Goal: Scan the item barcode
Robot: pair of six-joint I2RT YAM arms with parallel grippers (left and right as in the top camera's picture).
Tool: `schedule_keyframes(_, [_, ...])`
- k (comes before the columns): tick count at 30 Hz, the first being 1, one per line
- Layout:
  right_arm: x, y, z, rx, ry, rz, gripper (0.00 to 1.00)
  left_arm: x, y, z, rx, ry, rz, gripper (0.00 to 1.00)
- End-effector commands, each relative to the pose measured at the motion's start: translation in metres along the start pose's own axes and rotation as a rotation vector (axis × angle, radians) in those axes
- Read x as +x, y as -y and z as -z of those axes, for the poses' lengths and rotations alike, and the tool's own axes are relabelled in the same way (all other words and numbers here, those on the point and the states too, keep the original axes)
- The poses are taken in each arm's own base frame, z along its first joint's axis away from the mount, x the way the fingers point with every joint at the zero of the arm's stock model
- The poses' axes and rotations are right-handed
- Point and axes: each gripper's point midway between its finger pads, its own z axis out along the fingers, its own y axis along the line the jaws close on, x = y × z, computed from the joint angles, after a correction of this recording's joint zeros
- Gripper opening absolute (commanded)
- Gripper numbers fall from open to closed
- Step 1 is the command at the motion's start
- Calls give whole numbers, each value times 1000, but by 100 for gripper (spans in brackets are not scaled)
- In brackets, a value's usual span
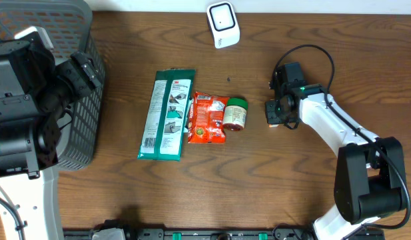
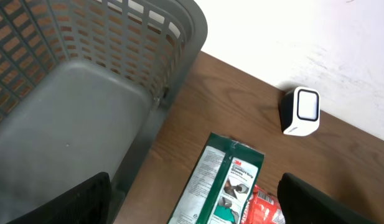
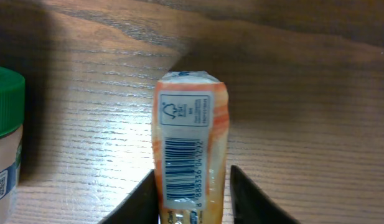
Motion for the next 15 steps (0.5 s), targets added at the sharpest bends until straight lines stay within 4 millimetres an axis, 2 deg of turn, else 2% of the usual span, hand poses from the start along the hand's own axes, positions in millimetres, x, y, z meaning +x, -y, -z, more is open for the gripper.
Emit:
schedule_keyframes(1, [-11, -3, 12, -11, 41, -2, 16, 1, -1, -1, 1, -5, -6, 85])
schedule_keyframes(7, [-16, 2, 14, 2, 55, -9, 14, 1, -1, -1, 1, -5, -6, 85])
schedule_keyframes(11, [-23, 9, 22, 45, 69, -5, 14, 1, -1, -1, 1, -5, -6, 86])
schedule_keyframes(15, [-29, 7, 30, 47, 75, 10, 15, 1, -1, -1, 1, -5, -6, 85])
